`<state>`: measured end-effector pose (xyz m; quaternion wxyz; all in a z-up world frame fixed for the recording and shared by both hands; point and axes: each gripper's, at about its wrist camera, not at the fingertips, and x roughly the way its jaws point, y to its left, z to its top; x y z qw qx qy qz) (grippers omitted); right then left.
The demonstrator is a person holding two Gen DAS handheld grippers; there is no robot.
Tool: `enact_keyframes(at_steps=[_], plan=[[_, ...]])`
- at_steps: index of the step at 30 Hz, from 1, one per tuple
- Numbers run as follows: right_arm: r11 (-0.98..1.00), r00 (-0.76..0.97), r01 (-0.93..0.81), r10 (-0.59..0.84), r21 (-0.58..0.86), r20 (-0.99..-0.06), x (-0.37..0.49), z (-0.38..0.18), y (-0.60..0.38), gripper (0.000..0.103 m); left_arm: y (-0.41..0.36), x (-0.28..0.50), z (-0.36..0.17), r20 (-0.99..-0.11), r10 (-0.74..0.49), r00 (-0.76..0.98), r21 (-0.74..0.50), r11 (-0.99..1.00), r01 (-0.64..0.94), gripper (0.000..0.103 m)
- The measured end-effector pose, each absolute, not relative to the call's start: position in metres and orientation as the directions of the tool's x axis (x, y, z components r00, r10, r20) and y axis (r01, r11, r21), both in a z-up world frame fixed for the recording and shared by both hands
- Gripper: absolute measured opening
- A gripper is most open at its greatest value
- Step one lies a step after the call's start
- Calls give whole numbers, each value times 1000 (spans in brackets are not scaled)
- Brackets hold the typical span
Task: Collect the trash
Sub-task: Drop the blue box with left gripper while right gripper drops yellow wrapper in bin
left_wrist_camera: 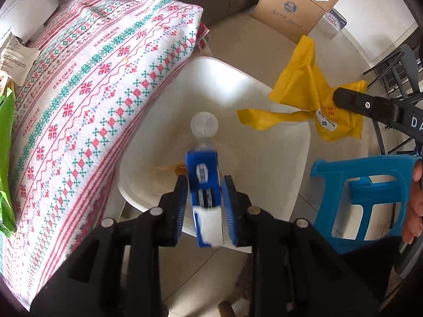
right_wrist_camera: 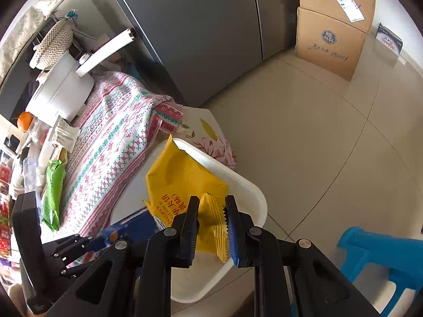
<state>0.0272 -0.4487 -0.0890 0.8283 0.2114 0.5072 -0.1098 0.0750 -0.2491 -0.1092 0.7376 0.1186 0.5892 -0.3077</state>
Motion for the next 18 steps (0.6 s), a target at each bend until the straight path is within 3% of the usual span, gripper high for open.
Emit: enact_keyframes(at_steps=[2,11,18], plan=[[886,458,398,31,236,-888,27,-90,-449,20,-251,77,-105,-938,-322,128,-188,782,595,43],[898,433,389,16,203,-901,32,-95,-443,21,-208,83,-70,-907,-350,234,-165,807,567,71],[918,390,372,-22,135,-921,38,-103,-432,21,-172,94,-58,-888,-367,276,-184,835,518,81]])
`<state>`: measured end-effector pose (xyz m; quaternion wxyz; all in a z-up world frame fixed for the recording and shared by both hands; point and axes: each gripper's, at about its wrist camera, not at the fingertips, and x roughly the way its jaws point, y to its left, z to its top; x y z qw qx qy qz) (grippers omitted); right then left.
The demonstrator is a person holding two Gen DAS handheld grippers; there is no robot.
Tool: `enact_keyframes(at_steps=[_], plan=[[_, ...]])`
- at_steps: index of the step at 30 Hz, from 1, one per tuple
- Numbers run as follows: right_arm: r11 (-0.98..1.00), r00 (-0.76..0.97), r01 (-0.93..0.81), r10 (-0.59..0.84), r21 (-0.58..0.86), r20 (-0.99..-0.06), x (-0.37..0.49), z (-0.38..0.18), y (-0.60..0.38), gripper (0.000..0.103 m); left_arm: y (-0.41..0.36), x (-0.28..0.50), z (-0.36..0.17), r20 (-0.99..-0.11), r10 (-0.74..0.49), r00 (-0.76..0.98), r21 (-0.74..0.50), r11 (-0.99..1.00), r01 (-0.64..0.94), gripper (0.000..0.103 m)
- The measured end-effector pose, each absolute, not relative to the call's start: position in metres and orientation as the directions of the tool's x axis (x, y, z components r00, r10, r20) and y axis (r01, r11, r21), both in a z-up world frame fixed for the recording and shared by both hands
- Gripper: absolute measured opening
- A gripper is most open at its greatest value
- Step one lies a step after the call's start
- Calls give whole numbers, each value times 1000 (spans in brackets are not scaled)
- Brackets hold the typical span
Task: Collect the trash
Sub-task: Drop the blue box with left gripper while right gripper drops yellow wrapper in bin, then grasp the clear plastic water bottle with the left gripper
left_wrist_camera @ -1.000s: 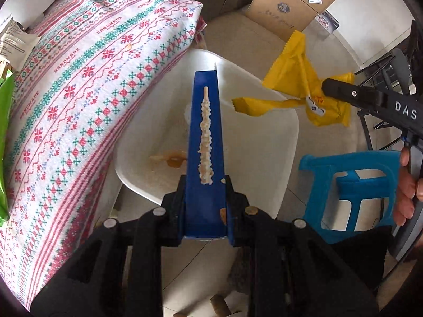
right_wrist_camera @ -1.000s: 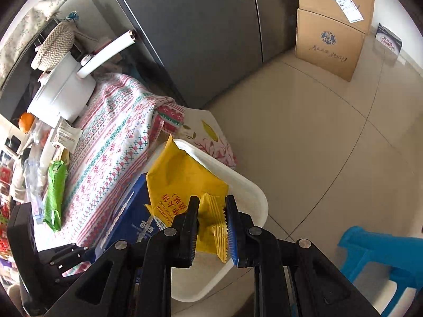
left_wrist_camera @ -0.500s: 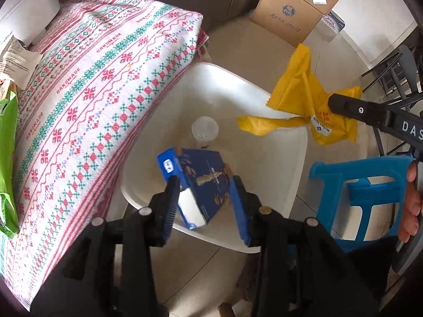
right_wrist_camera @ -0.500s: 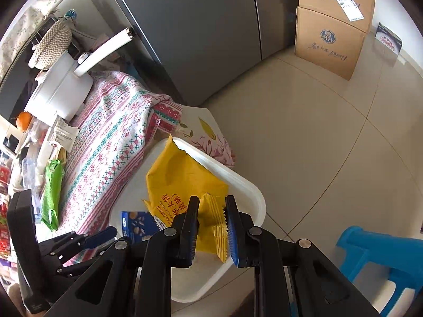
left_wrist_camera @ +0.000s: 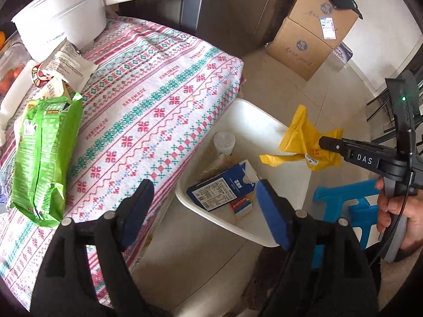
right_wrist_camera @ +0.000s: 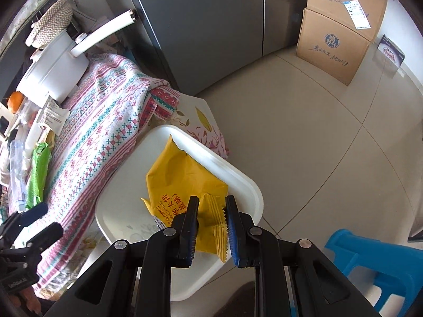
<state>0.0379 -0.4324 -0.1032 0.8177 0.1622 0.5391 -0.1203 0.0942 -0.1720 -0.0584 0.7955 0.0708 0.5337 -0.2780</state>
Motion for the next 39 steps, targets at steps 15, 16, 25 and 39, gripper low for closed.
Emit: enact_keyframes(at_steps=[15,16,25,39], plan=[[958,282,284,-41,43,-959,51,-124,-402,24,-119,98,-48,-872,-350,343,-180,879,441,90],[957,279,287,-38,46,-959,51,-124,-402,31,-115,99,-47,-871,-348,348,-180,883,433,91],[949,384,298,-22,102,-923,51,-93,-397,70,-67,109,-23,-833,-374,407,-231,904,360,93],[961,549,202,51,192,-834,64,-50,-345,78,29,140,-8,-790,-321,522,-284,947,153,95]])
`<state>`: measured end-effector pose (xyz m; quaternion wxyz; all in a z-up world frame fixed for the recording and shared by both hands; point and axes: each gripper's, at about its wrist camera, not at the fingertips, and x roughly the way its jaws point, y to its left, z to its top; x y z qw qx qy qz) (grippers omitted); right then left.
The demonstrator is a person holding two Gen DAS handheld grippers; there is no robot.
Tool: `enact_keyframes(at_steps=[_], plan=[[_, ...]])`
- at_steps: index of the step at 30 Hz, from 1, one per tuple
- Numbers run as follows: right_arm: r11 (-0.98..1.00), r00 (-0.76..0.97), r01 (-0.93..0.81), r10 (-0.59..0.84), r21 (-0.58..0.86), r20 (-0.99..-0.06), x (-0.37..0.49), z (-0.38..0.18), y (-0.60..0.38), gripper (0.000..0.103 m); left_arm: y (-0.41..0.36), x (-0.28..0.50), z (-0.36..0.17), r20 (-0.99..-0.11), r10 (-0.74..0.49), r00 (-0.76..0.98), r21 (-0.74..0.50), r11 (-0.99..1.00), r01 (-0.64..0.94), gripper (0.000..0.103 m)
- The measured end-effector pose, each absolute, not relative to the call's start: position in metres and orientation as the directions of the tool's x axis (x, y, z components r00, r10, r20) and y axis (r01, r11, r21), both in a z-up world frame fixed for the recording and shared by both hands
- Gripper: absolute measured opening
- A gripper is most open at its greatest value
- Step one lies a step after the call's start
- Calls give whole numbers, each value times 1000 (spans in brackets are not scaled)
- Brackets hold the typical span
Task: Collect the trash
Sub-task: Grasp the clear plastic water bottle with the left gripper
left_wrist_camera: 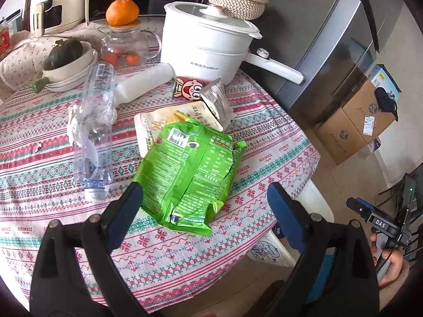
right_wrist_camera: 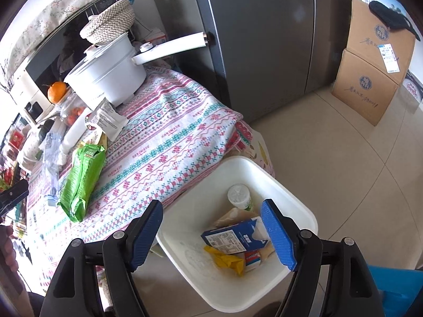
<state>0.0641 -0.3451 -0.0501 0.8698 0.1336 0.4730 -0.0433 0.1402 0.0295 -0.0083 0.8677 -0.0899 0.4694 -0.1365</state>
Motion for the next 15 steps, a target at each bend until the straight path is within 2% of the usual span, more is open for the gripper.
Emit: enact_keyframes(at_steps=[11,15], plan=[[970,546,133,99,202,-832,89,-54,-295,79,107,183,-36,-807,-176,564,-228,973,-22,95],[969,540,112,127,221,-832,101,-58,-277,79,120,207,-54,-824,-176,538,-242,969,-55,86]])
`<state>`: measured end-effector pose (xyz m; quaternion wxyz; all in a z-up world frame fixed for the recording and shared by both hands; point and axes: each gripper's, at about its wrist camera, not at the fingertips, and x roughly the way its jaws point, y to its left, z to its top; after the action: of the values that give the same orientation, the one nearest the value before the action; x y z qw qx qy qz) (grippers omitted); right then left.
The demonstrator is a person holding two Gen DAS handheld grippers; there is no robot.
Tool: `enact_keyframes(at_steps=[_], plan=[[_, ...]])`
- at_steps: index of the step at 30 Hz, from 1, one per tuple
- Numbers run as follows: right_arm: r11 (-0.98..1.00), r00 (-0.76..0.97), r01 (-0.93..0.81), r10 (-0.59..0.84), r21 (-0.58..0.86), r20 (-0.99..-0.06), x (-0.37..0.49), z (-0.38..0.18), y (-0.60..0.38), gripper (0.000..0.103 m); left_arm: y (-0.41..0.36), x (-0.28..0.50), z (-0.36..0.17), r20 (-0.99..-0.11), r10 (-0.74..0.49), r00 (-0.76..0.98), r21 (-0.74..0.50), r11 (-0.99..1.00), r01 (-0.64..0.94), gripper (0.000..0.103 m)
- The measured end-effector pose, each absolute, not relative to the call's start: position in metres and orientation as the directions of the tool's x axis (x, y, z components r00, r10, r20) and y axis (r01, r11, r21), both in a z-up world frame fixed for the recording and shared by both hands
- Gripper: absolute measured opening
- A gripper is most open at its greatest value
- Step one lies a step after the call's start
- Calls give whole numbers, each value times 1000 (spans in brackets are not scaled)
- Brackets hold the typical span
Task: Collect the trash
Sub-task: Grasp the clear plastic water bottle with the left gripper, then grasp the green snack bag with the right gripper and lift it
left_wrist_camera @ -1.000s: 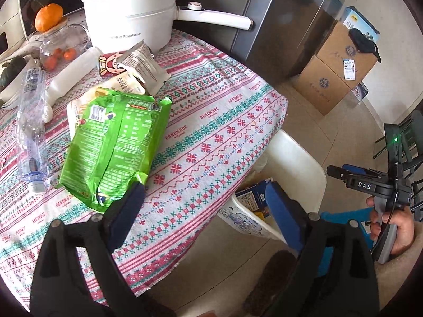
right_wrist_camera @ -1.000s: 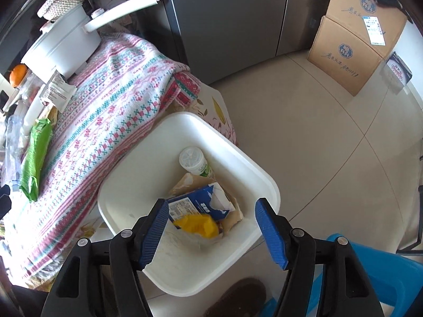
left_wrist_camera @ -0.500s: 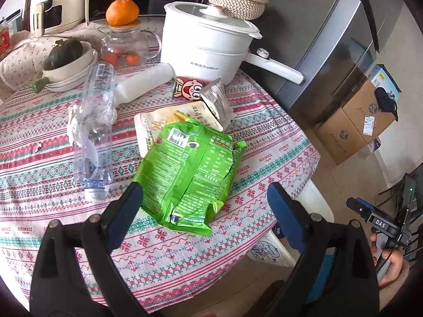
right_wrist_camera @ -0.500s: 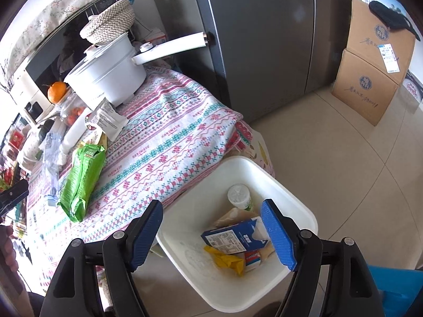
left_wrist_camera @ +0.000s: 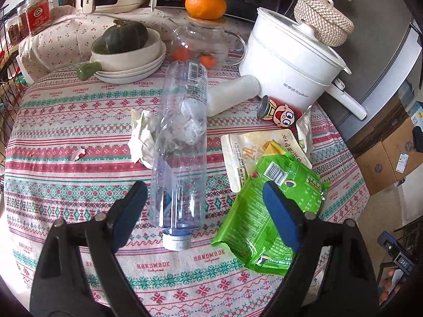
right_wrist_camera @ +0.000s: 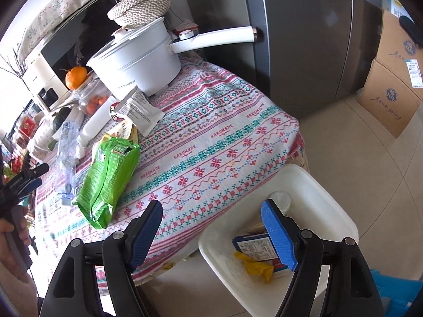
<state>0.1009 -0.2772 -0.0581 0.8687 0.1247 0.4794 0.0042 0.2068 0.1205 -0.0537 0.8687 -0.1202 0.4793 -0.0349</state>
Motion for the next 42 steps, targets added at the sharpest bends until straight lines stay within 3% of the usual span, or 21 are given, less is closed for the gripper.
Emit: enact_keyframes(at_steps=[9,12,20,32,39,41,42], plan=[[968,502,71,175,242,-847,133,-74,-242,79,119,245,-78,-858,-135,496,-199,977,-78,77],[966,487,54,194,251,-851,142,-80,-230,79,122,249,-85,-871,-124,475,-186,979,-86,58],[948,453,34,268,317,-850,160,-98,-204,79,129,232,-70,-856,-145,497,-210,975,-77,52],[842,413,48,473,537,-778,188,-130,-164,74,139,187,-40,-812,-168,559,-234,971,-48,51],[829,408,28,501,559,-763,199,-146,-135,56,133,172,-31,-794,-154,587,-216,976,-36,51],[807,414,17,531,590,-739,201,-150,-131,37,131,169,-28,-789,-148,596,-214,976,-41,51],[791,400,11,557,611,-728,202,-154,-129,16,130,168,-27,-786,-147,601,-215,976,-43,51]])
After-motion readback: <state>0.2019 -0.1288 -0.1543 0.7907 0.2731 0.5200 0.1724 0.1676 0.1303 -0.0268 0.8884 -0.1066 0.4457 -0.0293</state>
